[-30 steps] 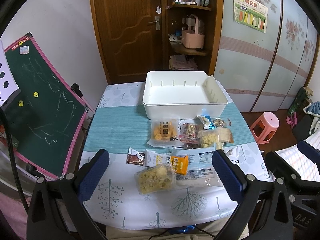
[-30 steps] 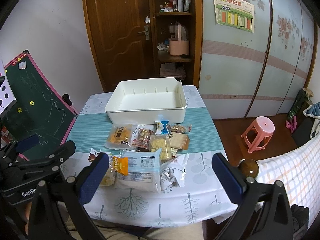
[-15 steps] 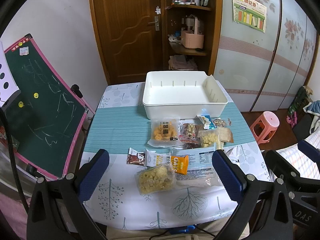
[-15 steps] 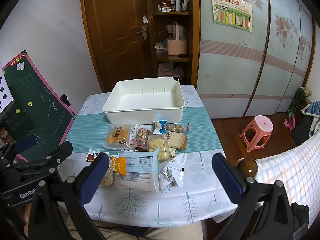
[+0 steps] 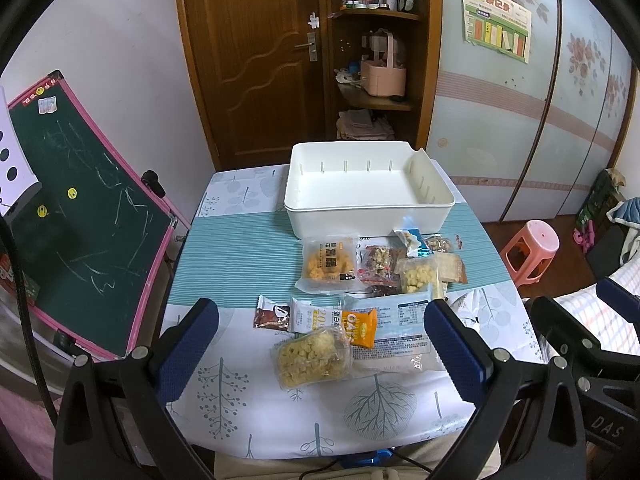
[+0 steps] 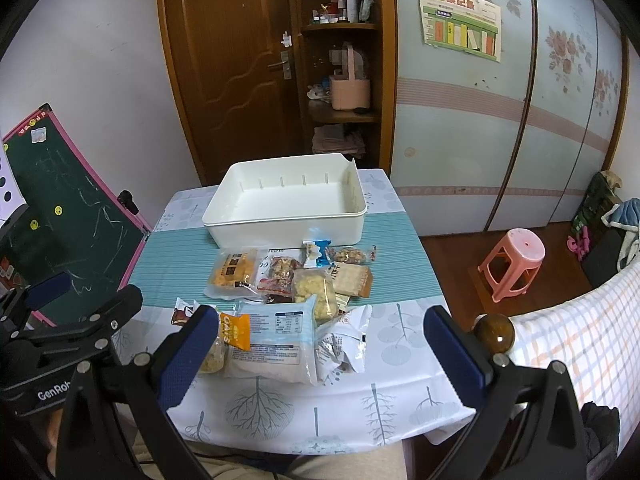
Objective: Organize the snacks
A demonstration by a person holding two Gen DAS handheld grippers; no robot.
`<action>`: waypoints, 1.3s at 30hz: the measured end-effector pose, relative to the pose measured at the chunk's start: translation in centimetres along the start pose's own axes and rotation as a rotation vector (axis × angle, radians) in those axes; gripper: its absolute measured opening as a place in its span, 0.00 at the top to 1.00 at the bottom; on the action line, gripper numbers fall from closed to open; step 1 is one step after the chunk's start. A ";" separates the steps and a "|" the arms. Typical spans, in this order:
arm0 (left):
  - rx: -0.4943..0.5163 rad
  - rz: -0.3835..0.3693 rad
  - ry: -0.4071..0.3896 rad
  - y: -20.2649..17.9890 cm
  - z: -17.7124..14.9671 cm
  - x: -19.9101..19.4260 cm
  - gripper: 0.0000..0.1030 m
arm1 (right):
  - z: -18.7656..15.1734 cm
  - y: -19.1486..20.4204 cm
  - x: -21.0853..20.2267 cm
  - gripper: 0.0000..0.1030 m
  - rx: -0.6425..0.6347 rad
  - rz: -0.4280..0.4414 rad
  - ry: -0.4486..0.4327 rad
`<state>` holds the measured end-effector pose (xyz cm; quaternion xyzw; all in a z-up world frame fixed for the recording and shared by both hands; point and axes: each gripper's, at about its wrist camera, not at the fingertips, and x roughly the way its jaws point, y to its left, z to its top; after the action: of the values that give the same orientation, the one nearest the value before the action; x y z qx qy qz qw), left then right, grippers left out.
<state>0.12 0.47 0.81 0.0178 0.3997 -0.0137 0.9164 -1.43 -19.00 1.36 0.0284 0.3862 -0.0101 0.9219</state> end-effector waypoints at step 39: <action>0.009 -0.004 0.003 -0.2 -0.2 -0.5 0.01 | 0.0 0.0 -0.8 0.00 0.016 -0.007 -0.027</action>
<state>-0.35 0.30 1.08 0.0210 0.4010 -0.0172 0.9157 -2.02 -19.01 1.91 0.0342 0.3738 -0.0167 0.9267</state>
